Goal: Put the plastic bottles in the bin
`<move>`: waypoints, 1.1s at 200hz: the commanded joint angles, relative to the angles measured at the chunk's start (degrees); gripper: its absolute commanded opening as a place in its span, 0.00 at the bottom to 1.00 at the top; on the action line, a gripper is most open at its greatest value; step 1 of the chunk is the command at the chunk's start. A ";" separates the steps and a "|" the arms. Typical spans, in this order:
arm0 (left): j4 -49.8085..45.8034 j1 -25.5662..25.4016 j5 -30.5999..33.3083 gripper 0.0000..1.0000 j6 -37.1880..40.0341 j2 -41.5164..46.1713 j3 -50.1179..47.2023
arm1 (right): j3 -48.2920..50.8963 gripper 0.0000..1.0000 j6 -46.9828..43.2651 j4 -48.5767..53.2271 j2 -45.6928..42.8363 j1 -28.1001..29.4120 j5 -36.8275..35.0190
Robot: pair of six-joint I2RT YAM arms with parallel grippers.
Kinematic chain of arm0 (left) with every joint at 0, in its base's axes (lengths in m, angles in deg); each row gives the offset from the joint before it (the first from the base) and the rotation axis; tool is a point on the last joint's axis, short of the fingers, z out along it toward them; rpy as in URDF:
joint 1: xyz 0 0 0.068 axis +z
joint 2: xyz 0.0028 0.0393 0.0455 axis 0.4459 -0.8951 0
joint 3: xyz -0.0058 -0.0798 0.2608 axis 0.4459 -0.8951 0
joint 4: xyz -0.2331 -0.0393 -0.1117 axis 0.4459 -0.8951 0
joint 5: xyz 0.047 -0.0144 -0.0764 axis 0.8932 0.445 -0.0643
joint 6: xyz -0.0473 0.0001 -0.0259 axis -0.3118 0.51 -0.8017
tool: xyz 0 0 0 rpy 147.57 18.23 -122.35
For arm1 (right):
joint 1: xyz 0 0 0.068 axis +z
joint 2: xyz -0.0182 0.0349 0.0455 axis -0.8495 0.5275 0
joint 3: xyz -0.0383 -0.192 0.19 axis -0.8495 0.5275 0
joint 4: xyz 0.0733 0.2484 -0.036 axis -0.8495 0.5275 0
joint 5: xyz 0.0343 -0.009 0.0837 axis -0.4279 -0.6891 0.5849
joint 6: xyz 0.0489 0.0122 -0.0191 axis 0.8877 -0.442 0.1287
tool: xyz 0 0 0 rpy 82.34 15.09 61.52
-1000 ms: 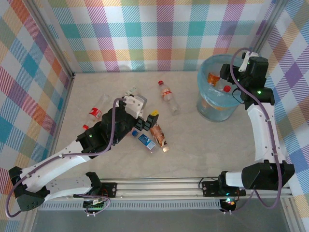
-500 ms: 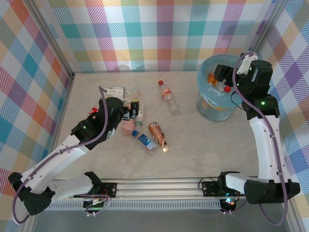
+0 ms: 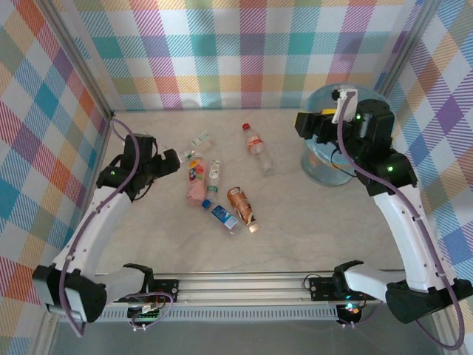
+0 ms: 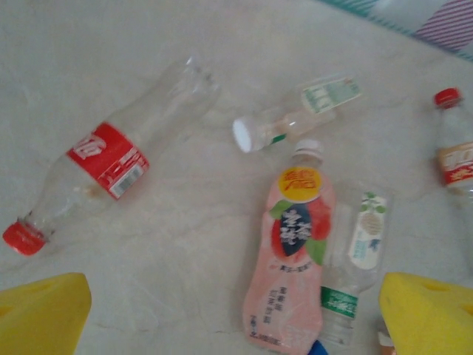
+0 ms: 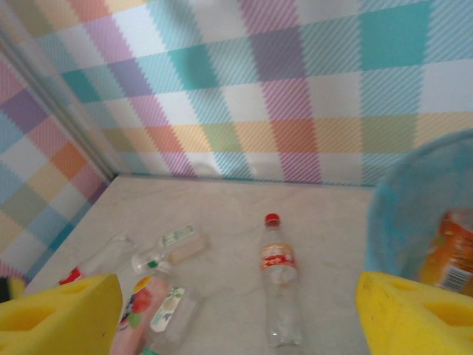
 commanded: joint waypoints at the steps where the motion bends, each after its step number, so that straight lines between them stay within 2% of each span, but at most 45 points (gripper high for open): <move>1: -3.01 5.98 -7.48 0.99 4.26 -3.81 1.10 | 0.92 0.82 -2.27 -1.71 0.83 3.72 1.45; 17: -4.66 10.16 -7.41 0.99 8.89 -8.32 4.04 | 1.50 0.82 -2.66 -2.02 1.63 6.19 1.71; 37: -5.14 15.44 -11.00 0.99 11.46 -14.48 7.34 | 2.71 0.82 -2.56 -3.71 2.69 8.66 2.57; 57: -5.14 18.15 -11.86 0.99 13.70 -21.55 10.79 | 3.45 0.82 -2.39 -4.71 4.01 10.50 3.33; 88: -6.80 18.41 -7.97 0.98 17.52 -32.15 16.53 | 4.84 0.83 -2.30 -5.89 5.34 12.13 4.21; 127: -7.32 18.48 -6.94 0.98 19.68 -40.51 20.68 | 6.47 0.83 -2.05 -6.60 5.74 12.90 4.88; 185: -8.52 18.46 -9.84 0.94 20.51 -46.30 21.36 | 7.25 0.83 -1.97 -7.15 7.03 13.12 5.05; 220: -9.09 18.50 -10.13 0.88 20.83 -47.75 21.56 | 6.99 0.83 -1.63 -7.37 8.02 13.21 5.65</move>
